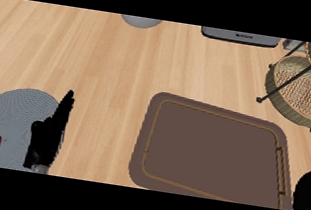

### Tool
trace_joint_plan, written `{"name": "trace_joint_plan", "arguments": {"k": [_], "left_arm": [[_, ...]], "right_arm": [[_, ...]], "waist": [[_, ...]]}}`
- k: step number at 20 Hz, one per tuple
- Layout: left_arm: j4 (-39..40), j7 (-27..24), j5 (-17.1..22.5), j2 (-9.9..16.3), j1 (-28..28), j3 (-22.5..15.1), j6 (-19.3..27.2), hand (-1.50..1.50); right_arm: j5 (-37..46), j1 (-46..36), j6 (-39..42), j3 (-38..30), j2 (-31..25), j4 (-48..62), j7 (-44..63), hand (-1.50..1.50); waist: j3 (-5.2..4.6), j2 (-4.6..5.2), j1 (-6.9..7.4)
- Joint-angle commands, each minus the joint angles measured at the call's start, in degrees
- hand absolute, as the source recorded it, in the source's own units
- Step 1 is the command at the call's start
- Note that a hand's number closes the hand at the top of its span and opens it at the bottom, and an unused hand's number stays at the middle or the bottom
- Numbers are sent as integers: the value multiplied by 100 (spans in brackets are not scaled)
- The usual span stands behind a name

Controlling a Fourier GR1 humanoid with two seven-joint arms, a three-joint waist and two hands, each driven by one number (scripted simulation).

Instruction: Pick the cupcake from the tray and place it in the tiered basket

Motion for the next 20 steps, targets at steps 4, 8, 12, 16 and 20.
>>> {"name": "trace_joint_plan", "arguments": {"k": [4, 8, 12, 16, 20], "left_arm": [[6, 104, 52, 66, 168, 46, -109, 0], [-52, -112, 112, 132, 349, 160, -169, 0], [138, 6, 58, -20, 103, 181, -36, 0], [-235, 148, 19, 28, 346, 95, -29, 0], [-83, -32, -29, 17, 390, 130, -8, 0]], "right_arm": [[-252, 258, -899, -774, -907, 150, -32, -150], [-536, 615, -620, -1240, -1665, 558, 38, -150], [-913, 1057, -67, -1755, -2421, 1048, -89, -150], [-1170, 1787, 861, -2166, -3255, 1604, -345, -150], [-1301, 2665, 1687, -2406, -3519, 2028, -934, -150]], "waist": [[-7, 15, -82], [-2, 15, -73], [3, 28, -108], [22, 22, -125], [37, 17, -229]]}}
